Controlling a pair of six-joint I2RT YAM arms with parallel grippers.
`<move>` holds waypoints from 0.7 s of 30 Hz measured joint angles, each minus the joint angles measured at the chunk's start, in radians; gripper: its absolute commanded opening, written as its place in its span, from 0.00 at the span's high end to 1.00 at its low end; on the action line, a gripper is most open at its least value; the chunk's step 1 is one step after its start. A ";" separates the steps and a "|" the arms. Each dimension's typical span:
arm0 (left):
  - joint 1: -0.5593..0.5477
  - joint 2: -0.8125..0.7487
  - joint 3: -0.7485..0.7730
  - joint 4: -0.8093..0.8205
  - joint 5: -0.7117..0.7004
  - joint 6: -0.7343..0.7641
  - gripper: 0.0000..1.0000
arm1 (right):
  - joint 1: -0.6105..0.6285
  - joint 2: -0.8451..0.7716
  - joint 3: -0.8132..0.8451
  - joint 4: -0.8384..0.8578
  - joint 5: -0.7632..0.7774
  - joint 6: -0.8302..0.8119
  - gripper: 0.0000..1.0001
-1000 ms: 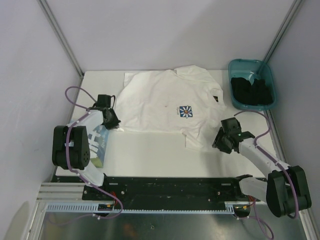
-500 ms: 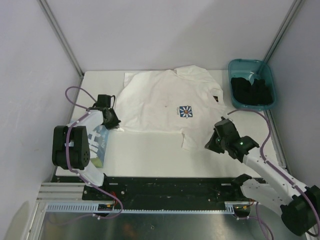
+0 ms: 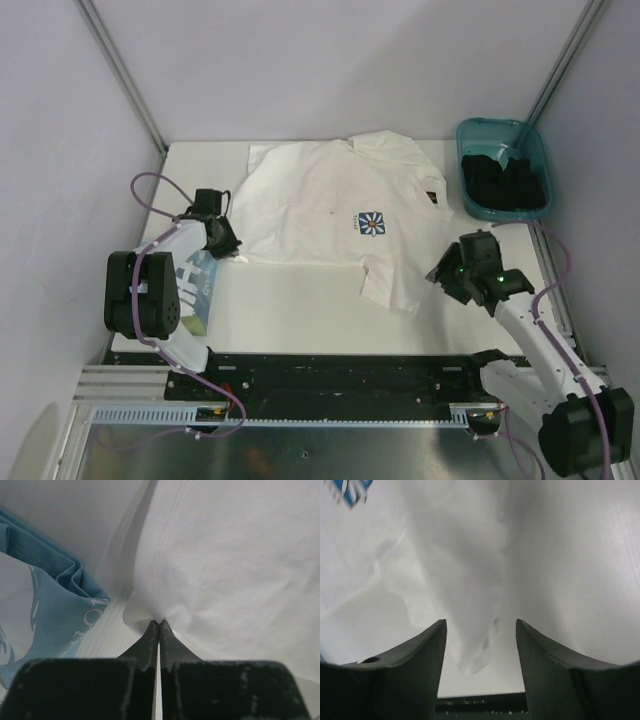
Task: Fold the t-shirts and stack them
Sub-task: Flatten out the tshirt
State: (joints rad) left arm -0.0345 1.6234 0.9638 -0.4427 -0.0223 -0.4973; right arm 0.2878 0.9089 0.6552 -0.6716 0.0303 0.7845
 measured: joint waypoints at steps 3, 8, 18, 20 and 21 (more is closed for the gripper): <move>0.000 0.000 0.000 0.000 0.000 0.000 1.00 | -0.129 0.018 0.000 0.018 0.006 -0.035 0.52; 0.000 0.000 0.002 0.000 0.001 0.001 1.00 | -0.237 0.126 0.000 0.118 -0.002 -0.066 0.54; 0.000 0.006 0.006 0.000 0.004 0.001 1.00 | -0.277 0.326 0.000 0.329 -0.017 -0.082 0.51; 0.000 0.006 0.007 0.000 0.004 0.000 1.00 | -0.277 0.356 0.000 0.365 -0.019 -0.082 0.51; 0.000 0.006 0.007 0.000 0.005 0.001 1.00 | -0.277 0.374 0.000 0.385 -0.020 -0.082 0.52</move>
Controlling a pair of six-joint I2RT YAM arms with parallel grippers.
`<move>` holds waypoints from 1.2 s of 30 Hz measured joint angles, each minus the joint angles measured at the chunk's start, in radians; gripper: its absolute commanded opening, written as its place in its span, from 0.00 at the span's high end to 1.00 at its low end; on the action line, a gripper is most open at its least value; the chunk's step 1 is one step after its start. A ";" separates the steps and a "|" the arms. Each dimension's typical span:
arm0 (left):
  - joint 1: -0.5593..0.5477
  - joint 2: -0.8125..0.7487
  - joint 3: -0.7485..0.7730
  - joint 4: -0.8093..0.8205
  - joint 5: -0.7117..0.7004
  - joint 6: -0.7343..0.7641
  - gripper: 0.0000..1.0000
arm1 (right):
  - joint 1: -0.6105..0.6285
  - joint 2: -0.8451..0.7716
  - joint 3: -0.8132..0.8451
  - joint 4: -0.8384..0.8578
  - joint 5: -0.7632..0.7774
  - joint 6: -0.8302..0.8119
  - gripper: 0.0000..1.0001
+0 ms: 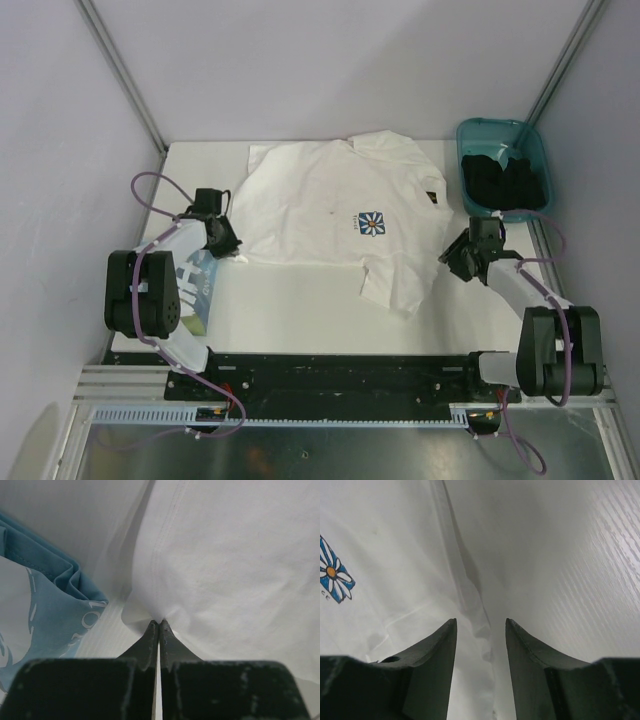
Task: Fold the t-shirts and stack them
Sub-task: Flatten out the tshirt
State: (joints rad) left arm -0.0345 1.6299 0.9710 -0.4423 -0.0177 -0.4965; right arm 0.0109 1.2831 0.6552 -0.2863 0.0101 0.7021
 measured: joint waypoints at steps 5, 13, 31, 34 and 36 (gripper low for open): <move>0.000 0.000 0.000 0.000 0.002 0.001 1.00 | 0.003 0.064 0.000 0.062 0.001 0.000 0.62; 0.013 0.000 0.000 -0.001 0.002 0.019 1.00 | 0.016 0.121 0.005 0.119 0.002 -0.006 0.98; 0.025 -0.159 -0.038 -0.013 0.004 0.068 0.66 | -0.157 0.092 0.030 -0.002 0.039 -0.080 1.00; 0.025 -0.206 -0.090 -0.012 0.031 0.034 0.72 | -0.157 0.095 0.030 -0.005 0.039 -0.085 1.00; 0.025 -0.226 -0.127 -0.014 0.048 0.012 0.72 | -0.157 0.095 0.030 -0.007 0.038 -0.088 1.00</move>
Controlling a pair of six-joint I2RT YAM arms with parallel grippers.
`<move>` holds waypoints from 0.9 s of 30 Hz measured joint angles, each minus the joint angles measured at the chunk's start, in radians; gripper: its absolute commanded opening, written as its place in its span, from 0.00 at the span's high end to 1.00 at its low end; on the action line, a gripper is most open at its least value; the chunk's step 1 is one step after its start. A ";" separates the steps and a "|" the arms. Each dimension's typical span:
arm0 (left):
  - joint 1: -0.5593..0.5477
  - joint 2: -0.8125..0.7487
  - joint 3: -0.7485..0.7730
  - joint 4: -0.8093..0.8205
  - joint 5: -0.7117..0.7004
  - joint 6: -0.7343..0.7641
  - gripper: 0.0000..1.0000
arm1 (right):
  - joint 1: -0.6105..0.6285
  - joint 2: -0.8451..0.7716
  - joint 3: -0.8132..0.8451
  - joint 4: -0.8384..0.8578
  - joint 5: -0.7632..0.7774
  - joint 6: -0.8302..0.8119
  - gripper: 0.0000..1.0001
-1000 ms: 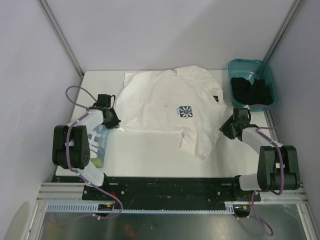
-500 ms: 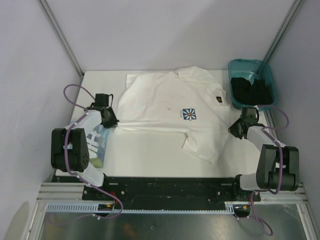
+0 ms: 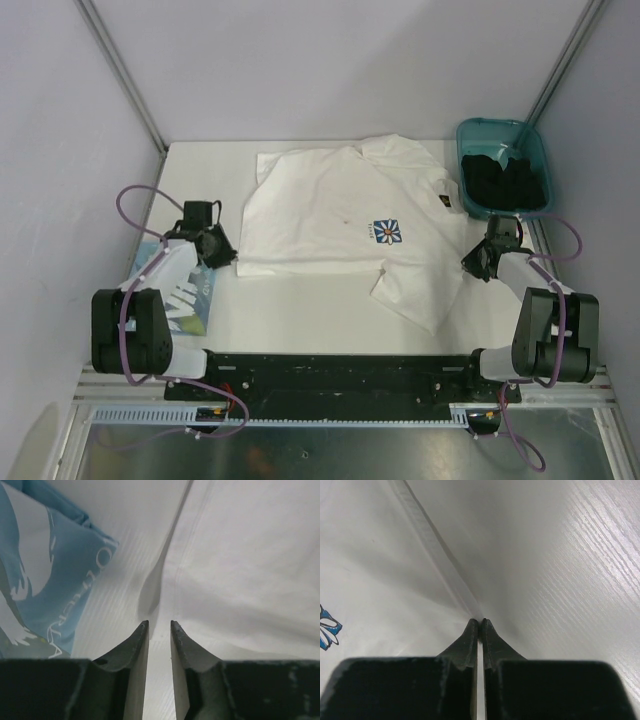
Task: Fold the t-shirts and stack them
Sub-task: Flatten out the tshirt
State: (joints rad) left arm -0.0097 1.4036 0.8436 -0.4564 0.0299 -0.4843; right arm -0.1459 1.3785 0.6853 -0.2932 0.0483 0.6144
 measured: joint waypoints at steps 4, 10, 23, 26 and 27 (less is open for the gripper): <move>0.000 -0.018 -0.045 -0.006 0.024 -0.030 0.66 | 0.000 0.003 0.000 -0.001 0.000 -0.006 1.00; 0.000 -0.019 -0.066 0.000 0.062 -0.062 0.63 | 0.000 0.004 0.000 -0.001 -0.004 -0.007 1.00; -0.001 0.050 -0.082 0.039 0.089 -0.077 0.95 | 0.004 0.019 0.003 -0.001 -0.010 -0.006 1.00; -0.001 0.072 -0.070 0.040 0.089 -0.073 0.99 | 0.005 0.019 0.011 -0.002 -0.011 -0.007 1.00; -0.001 0.079 -0.063 0.040 0.089 -0.074 1.00 | 0.005 0.019 0.013 -0.002 -0.011 -0.007 1.00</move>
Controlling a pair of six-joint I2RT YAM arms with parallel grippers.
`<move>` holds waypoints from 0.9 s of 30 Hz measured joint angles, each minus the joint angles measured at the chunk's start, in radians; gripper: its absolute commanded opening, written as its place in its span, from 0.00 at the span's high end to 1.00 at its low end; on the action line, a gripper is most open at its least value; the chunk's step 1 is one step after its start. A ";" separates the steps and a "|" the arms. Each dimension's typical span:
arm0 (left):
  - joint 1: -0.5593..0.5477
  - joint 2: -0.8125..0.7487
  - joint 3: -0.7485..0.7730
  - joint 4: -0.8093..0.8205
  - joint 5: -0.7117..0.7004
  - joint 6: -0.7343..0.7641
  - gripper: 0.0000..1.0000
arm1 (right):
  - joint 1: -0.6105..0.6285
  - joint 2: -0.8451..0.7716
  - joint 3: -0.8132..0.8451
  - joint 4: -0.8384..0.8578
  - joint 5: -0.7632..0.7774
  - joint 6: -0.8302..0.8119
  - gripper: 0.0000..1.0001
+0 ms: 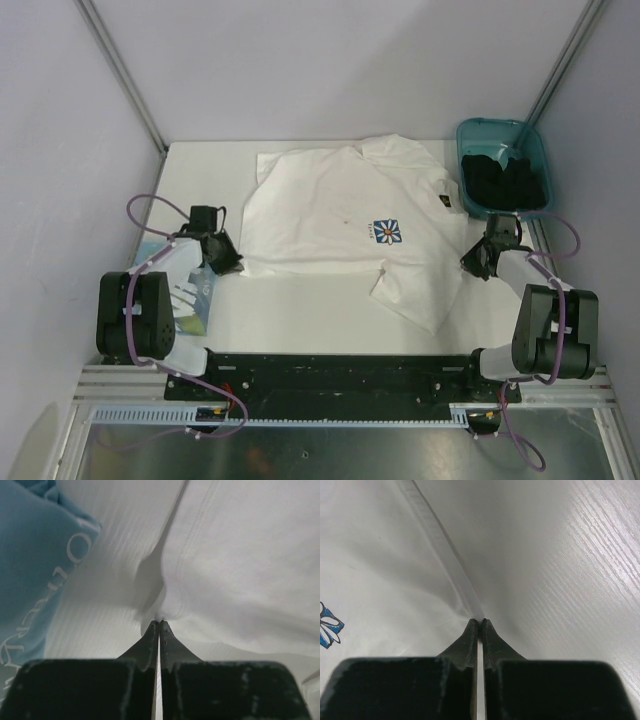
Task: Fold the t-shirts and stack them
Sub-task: Flatten out the tshirt
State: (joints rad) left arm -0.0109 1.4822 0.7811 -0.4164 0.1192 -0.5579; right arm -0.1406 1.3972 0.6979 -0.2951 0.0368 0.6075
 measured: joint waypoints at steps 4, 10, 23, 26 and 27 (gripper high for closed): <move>0.000 0.015 0.045 0.003 -0.003 0.006 1.00 | 0.000 0.000 0.006 -0.005 0.000 -0.005 1.00; 0.000 0.035 0.141 0.008 -0.016 0.012 1.00 | -0.003 0.002 0.016 -0.014 0.000 -0.011 1.00; -0.002 0.254 0.274 0.015 -0.012 0.039 0.83 | -0.008 0.029 0.023 -0.015 -0.001 -0.018 1.00; -0.002 0.257 0.277 0.012 -0.013 0.047 0.72 | -0.008 0.035 0.023 -0.015 -0.001 -0.018 1.00; -0.002 0.254 0.277 0.011 -0.015 0.045 0.71 | -0.008 0.035 0.023 -0.015 -0.001 -0.018 1.00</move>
State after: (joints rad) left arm -0.0128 1.7359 1.0584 -0.4049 0.1040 -0.5129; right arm -0.1482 1.4326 0.7204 -0.3103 0.0360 0.5896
